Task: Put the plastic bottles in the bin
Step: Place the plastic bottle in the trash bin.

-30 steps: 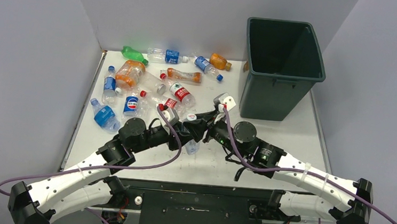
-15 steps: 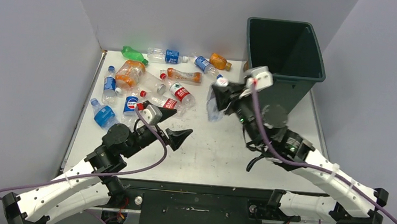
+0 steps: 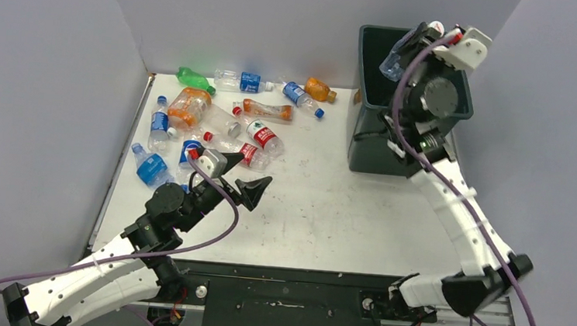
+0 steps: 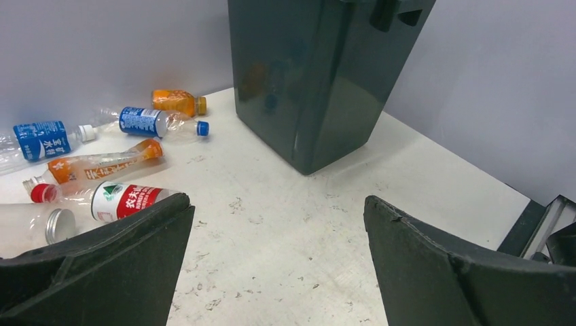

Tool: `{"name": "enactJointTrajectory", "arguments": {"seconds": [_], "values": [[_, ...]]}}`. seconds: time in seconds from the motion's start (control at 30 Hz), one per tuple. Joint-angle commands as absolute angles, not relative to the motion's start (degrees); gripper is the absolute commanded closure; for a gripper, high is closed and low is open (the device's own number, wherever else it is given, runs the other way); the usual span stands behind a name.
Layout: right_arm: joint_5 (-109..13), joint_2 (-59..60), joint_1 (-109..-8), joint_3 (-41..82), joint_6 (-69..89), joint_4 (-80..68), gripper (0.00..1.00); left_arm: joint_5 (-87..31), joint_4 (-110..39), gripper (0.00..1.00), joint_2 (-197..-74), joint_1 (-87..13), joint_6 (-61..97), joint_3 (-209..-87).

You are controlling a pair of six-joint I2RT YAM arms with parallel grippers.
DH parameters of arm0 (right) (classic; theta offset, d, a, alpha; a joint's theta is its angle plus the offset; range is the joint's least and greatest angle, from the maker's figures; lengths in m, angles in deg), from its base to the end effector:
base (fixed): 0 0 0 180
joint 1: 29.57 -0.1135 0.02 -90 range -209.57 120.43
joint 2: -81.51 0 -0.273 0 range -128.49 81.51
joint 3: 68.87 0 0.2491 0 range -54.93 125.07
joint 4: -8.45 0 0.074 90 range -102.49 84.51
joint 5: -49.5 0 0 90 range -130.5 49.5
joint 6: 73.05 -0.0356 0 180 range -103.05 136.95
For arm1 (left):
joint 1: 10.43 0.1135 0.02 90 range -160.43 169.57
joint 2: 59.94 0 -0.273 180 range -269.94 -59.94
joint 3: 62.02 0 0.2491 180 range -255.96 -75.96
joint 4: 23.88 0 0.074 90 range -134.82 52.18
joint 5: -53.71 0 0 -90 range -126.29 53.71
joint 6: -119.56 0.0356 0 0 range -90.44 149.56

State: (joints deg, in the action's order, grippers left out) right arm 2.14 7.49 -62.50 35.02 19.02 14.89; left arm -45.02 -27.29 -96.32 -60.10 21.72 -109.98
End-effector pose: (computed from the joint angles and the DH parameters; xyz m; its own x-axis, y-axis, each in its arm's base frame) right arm 0.2159 0.1111 0.5593 0.4946 0.2887 -0.8198 0.0762 0.9252 0.3718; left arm 0.1027 -0.1126 0.3409 0.0016 -0.2102 -0.9777 0.6627 0.7324 -0.1564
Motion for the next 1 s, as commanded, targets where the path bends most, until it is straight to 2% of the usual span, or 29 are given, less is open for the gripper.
{"name": "enactJointTrajectory", "arguments": {"seconds": [0.0, 0.13, 0.3, 0.33, 0.4, 0.43, 0.47, 0.53, 0.67, 0.83, 0.97], "values": [[2.61, -1.87, -52.48, 40.69, 11.46, 18.28, 0.95, -46.77, -24.22, 0.04, -95.89, -59.90, 22.11, -110.18], [2.12, -9.66, -46.02, 44.64, 9.19, 22.11, 0.95, -47.21, -24.48, 0.04, -96.73, -59.88, 22.15, -110.28], [1.39, -20.30, -42.59, 55.03, 6.81, 20.10, 0.94, -49.21, -24.91, 0.04, -96.80, -59.82, 23.08, -110.25], [1.00, -22.23, -42.18, 57.31, 6.84, 19.90, 0.82, -49.68, -24.98, 0.04, -96.73, -59.77, 23.28, -110.19], [-0.74, -25.81, -41.55, 62.68, 6.13, 17.33, 0.38, -50.49, -24.98, 0.04, -96.59, -59.76, 23.65, -110.02], [-0.81, -27.35, -41.50, 65.36, 5.83, 15.77, 0.26, -50.75, -24.98, 0.04, -96.66, -59.74, 23.82, -110.05], [-1.43, -28.13, -41.48, 67.36, 5.19, 14.58, 0.19, -50.84, -25.03, 0.04, -96.80, -59.75, 24.05, -110.03], [-2.92, -27.99, -41.90, 68.41, 4.22, 14.37, 0.12, -51.01, -25.07, 0.04, -97.11, -59.70, 24.26, -110.13], [-4.79, -23.12, -45.38, 64.97, 3.71, 17.04, 0.08, -51.37, -25.56, 0.04, -97.72, -59.48, 24.28, -110.48], [-14.23, -9.31, -53.42, 48.50, 2.35, 19.48, 0.07, -56.14, -26.54, 0.04, -97.64, -59.39, 24.37, -110.69], [-24.44, 1.47, -58.45, 32.76, -1.97, 18.43, 0.08, -64.78, -28.47, 0.04, -97.86, -59.30, 24.20, -111.48]]}}
